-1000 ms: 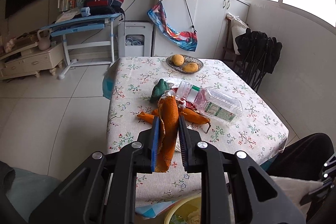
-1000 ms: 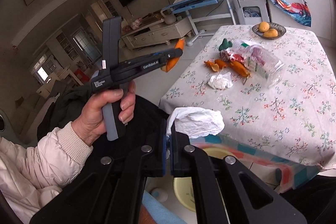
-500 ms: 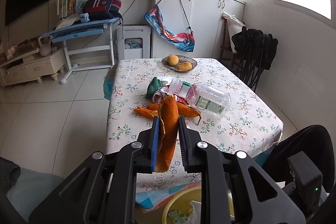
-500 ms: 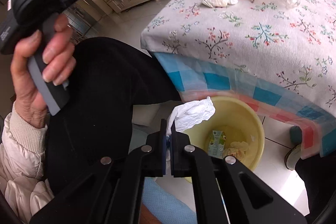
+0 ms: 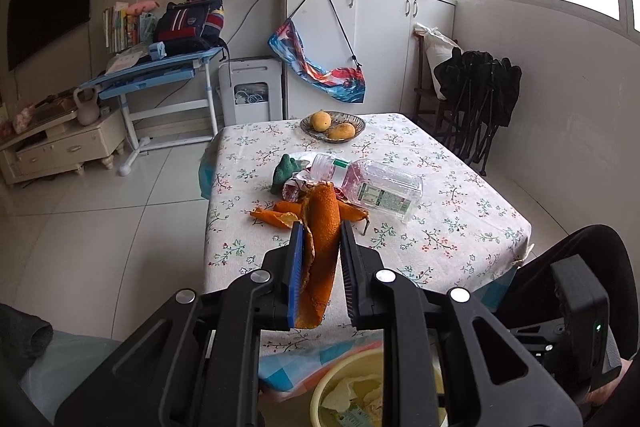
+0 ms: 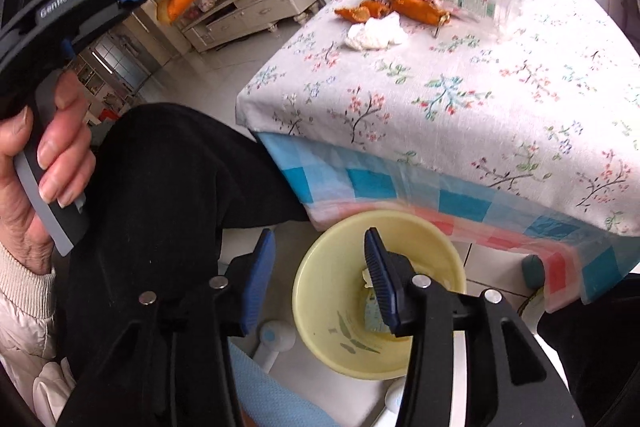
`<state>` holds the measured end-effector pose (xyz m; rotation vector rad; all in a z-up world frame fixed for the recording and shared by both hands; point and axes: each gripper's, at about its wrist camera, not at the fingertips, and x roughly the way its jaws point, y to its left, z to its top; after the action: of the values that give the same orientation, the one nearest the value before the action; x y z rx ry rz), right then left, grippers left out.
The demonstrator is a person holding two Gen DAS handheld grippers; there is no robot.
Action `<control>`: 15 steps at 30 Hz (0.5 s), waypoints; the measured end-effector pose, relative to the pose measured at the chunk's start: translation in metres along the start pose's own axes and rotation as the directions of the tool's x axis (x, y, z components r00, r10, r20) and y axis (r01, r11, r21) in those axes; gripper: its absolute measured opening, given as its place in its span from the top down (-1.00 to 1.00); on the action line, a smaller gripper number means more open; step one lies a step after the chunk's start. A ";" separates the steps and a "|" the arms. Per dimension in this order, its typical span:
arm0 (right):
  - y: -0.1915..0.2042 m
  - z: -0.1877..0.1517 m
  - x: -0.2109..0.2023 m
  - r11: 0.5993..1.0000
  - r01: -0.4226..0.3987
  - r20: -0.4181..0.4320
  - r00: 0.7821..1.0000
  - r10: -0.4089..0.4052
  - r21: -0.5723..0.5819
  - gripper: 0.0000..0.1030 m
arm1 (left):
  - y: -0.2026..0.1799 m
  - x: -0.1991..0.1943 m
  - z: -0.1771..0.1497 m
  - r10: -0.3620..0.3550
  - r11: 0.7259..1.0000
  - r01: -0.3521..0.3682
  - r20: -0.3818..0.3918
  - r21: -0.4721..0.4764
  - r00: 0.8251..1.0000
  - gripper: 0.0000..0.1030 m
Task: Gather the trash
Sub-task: 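Lower the orange peel over the yellow basin and open the left gripper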
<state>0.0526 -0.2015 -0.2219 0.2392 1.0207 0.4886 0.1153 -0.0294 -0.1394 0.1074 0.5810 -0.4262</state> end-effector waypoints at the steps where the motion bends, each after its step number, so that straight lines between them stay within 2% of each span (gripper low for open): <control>1: 0.001 0.001 -0.006 1.000 0.020 0.037 0.999 -0.020 -0.004 -0.03 | -0.001 -0.002 0.001 0.000 1.000 0.000 -0.001 0.004 1.000 0.66; 3: 0.000 0.003 -0.021 0.998 0.060 0.124 0.991 -0.059 0.001 -0.12 | -0.005 -0.006 -0.001 0.000 1.000 0.000 -0.005 0.012 1.000 0.66; 5: -0.003 0.003 -0.036 0.994 0.106 0.211 0.971 -0.109 0.022 -0.24 | -0.010 -0.010 -0.003 0.000 1.000 0.001 -0.009 0.023 1.000 0.66; 9: -0.012 0.001 -0.067 0.979 0.183 0.349 0.915 -0.202 0.088 -0.29 | -0.023 -0.017 -0.008 -0.004 0.999 0.005 -0.019 0.051 1.000 0.66; 15: -0.017 -0.003 -0.099 0.955 0.254 0.480 0.825 -0.297 0.153 -0.40 | -0.040 -0.025 -0.020 -0.018 0.996 0.022 -0.049 0.085 0.999 0.66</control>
<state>0.0121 -0.2649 -0.1557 0.2691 0.5492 0.1027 0.0693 -0.0528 -0.1419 0.1942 0.6121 -0.4694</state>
